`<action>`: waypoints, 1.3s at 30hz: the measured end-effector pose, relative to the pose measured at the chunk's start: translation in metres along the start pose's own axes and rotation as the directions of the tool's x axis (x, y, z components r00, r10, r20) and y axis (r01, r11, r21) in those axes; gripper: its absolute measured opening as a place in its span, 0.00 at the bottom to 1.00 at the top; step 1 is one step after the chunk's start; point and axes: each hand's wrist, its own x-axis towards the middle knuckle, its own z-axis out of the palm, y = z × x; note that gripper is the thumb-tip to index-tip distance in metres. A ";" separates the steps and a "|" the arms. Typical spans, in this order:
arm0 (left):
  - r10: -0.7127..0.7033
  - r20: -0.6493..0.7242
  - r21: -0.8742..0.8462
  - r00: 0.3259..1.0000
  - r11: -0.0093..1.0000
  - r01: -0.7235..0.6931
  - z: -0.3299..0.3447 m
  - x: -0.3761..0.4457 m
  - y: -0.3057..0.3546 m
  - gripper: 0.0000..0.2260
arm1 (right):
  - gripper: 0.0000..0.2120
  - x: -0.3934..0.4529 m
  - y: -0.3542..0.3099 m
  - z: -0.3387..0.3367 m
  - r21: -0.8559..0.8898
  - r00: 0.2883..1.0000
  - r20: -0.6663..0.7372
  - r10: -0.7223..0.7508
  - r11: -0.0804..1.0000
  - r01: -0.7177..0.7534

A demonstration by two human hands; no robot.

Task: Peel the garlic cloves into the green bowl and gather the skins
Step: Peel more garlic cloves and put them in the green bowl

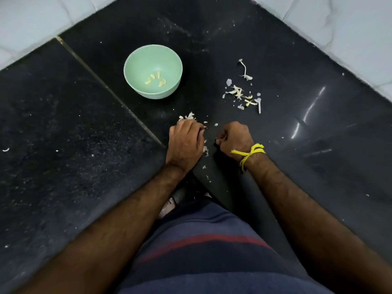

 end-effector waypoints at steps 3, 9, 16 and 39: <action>-0.018 -0.001 -0.006 1.000 1.000 0.018 0.000 -0.002 -0.001 0.05 | 0.07 0.000 -0.004 -0.001 -0.027 1.000 0.005 0.011 1.000 -0.011; -0.038 0.028 -0.008 0.999 0.999 0.038 -0.001 -0.001 -0.001 0.06 | 0.10 -0.001 -0.011 0.004 -0.093 0.997 0.032 0.068 0.994 -0.065; -0.060 0.046 -0.011 0.997 0.998 0.060 -0.003 -0.001 0.000 0.08 | 0.15 -0.006 -0.019 0.002 -0.171 0.998 0.043 0.048 0.984 -0.040; -0.035 0.126 0.019 0.991 0.999 0.033 -0.007 -0.003 0.005 0.13 | 0.08 -0.011 -0.018 0.003 -0.107 0.991 0.083 -0.104 0.988 0.112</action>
